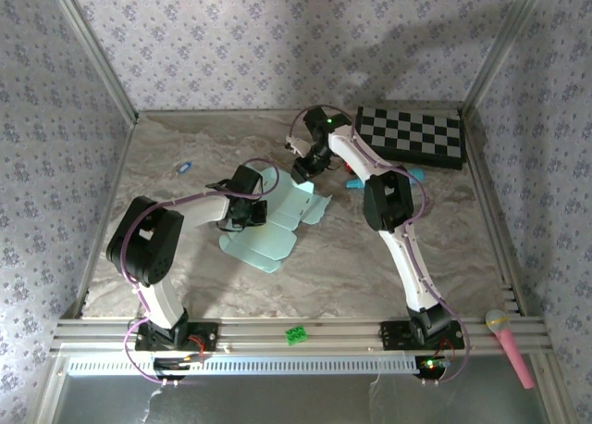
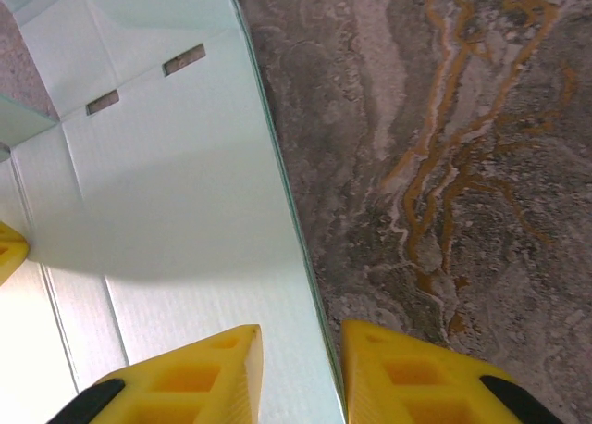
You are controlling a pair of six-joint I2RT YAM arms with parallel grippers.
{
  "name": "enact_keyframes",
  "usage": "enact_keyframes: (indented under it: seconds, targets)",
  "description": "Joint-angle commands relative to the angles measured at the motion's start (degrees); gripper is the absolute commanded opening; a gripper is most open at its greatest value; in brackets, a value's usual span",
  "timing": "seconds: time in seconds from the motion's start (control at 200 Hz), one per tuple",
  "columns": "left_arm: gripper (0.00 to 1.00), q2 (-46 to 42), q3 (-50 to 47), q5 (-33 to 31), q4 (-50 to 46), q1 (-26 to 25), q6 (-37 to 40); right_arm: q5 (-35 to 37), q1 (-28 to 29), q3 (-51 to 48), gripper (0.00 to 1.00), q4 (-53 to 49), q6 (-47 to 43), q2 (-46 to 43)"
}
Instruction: Fold the paper box
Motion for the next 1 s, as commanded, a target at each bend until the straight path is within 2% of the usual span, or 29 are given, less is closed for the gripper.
enact_keyframes:
  seconds: [0.0, 0.215, 0.335, 0.45, 0.695, 0.775, 0.9, 0.995]
  targets:
    - [0.00, 1.5, -1.7, -0.1, -3.1, -0.2, 0.1, 0.3, 1.1, 1.7, 0.24, -3.1, -1.3, -1.5]
    - [0.00, 1.3, -1.8, -0.2, -3.1, -0.2, 0.0, 4.4, 1.9, 1.6, 0.11, -2.1, -1.8, -2.6]
    - [0.00, 0.9, -1.8, 0.3, -2.8, -0.2, -0.2, 9.4, 2.7, 0.7, 0.06, -0.1, -2.9, -4.2]
    - [0.00, -1.2, -1.7, 0.6, -2.8, -0.2, -0.3, 15.2, 3.6, -3.2, 0.04, 4.3, -5.2, -7.1]
    - [0.34, -11.4, -4.8, -2.3, -2.3, 1.0, -2.0, 24.5, 5.7, -19.0, 0.02, 21.9, -13.4, -17.3]
    - [0.39, -14.2, -7.1, -2.4, -1.6, 2.4, -2.5, 26.8, 6.4, -23.2, 0.02, 27.0, -16.3, -19.9]
    - [0.40, -15.9, -10.8, -2.2, -0.6, 4.7, -2.7, 29.0, 7.7, -27.8, 0.02, 32.5, -20.8, -22.4]
    - [0.31, -15.0, -13.3, 0.9, 2.0, 6.2, -2.6, 30.7, 8.6, -28.6, 0.01, 33.5, -22.2, -23.0]
